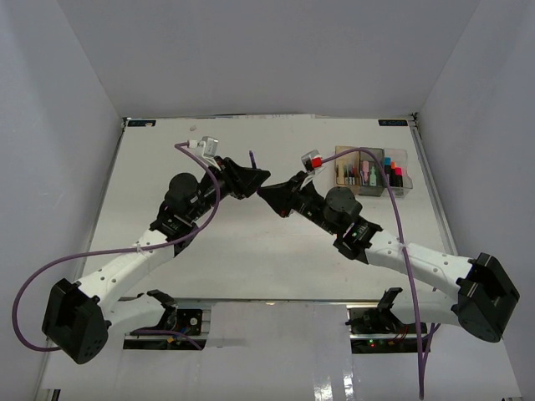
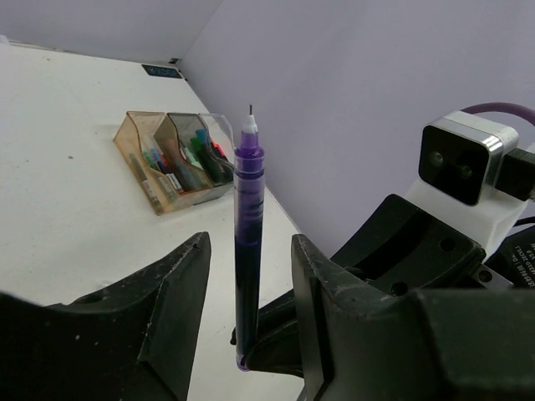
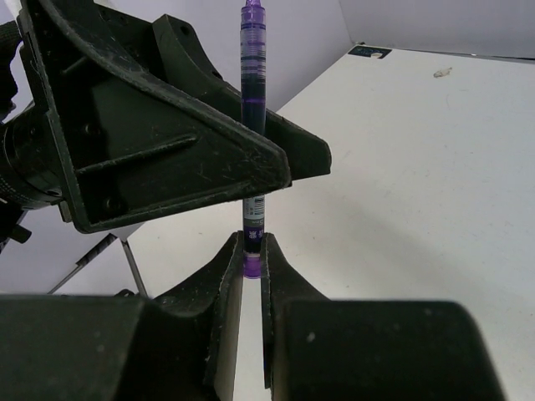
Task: Sort the stationery into containers
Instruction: Close the pen cap on the pen.
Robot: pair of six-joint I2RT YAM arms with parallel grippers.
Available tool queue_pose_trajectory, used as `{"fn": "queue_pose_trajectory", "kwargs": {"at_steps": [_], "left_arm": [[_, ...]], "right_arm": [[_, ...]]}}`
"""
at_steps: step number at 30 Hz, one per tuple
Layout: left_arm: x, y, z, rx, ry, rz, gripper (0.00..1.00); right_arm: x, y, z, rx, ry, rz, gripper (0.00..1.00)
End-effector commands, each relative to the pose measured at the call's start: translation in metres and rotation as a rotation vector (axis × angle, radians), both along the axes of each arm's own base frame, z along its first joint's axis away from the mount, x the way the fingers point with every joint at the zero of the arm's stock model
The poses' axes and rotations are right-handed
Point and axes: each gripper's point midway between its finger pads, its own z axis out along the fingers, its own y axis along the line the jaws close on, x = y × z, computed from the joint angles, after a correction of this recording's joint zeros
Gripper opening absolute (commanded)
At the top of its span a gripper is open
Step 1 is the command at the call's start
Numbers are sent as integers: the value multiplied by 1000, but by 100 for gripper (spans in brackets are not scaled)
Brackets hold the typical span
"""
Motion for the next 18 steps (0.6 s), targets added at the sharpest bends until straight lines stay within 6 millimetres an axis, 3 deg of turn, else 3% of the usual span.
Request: {"fn": "queue_pose_trajectory", "kwargs": {"at_steps": [1, 8, 12, 18], "left_arm": [[-3, -1, 10, -25, -43, -4, 52], [-9, -5, 5, -39, -35, -30, 39], [-12, -5, 5, -38, -38, -39, 23], [-13, -5, 4, -25, -37, -40, 9]], "right_arm": [[-6, -2, 27, 88, -49, 12, 8], [-7, -2, 25, 95, -51, 13, 8], [-6, -4, 20, 89, -46, 3, 8], [-5, -10, 11, 62, -43, -22, 23]]}}
